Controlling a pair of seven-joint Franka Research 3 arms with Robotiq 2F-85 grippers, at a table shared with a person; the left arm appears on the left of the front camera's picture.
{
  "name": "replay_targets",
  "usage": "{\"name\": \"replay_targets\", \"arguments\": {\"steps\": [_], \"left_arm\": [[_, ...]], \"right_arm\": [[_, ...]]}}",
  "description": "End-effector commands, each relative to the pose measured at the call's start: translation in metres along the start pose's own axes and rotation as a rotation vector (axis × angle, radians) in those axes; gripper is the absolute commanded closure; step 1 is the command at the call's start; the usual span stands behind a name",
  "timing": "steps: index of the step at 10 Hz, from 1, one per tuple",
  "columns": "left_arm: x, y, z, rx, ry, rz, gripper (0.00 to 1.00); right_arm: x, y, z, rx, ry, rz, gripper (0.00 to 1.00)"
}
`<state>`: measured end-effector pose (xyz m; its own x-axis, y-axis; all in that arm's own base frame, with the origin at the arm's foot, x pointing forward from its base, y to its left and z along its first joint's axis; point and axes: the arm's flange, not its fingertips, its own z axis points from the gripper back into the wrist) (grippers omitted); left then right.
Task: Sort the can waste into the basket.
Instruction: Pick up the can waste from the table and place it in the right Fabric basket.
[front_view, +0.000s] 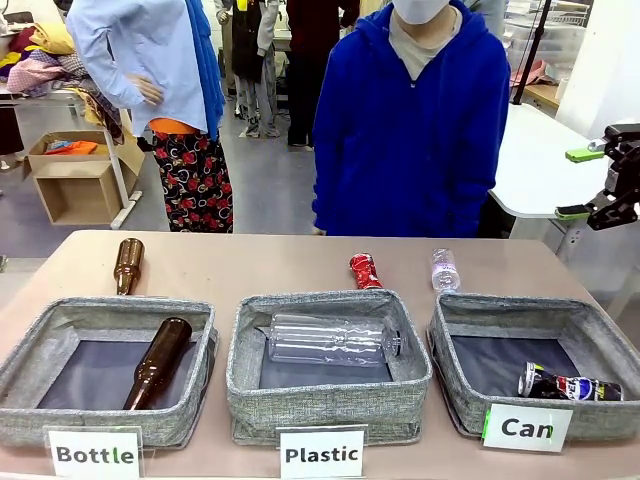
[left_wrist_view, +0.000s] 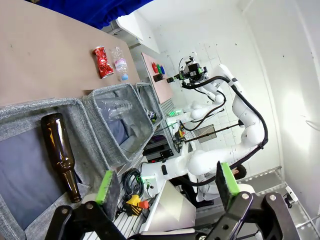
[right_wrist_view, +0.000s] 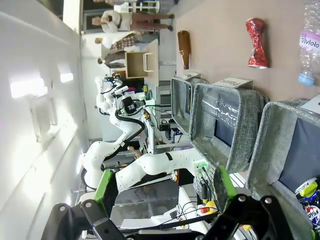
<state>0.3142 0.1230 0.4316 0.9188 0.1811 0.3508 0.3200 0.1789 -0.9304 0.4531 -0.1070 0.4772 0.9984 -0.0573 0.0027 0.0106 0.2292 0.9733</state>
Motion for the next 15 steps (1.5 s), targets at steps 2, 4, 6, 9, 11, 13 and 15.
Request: {"name": "replay_targets", "arguments": {"steps": [2, 4, 6, 9, 11, 13, 15], "left_arm": [[-0.001, -0.003, 0.001, -0.006, 0.004, 0.003, 0.00], [-0.001, -0.003, 0.001, -0.006, 0.004, 0.003, 0.00], [-0.001, -0.003, 0.001, -0.006, 0.004, 0.003, 0.00], [-0.001, -0.003, 0.001, -0.006, 0.004, 0.003, 0.00], [-0.001, -0.003, 0.001, -0.006, 0.004, 0.003, 0.00], [-0.001, -0.003, 0.001, -0.006, 0.004, 0.003, 0.00], [-0.001, -0.003, 0.001, -0.006, 0.004, 0.003, 0.00]], "right_arm": [[0.002, 0.011, -0.015, -0.078, -0.004, -0.014, 0.00], [0.016, 0.036, -0.065, -0.318, 0.006, -0.041, 0.00], [0.029, 0.055, -0.119, -0.528, 0.016, -0.055, 0.00], [0.042, 0.061, -0.218, -0.919, 0.060, 0.059, 0.00], [0.029, 0.065, -0.251, -1.056, 0.027, 0.224, 0.00], [0.031, 0.060, -0.235, -0.894, 0.072, 0.104, 0.00], [0.031, 0.058, -0.249, -0.967, 0.078, 0.151, 0.00]]}}
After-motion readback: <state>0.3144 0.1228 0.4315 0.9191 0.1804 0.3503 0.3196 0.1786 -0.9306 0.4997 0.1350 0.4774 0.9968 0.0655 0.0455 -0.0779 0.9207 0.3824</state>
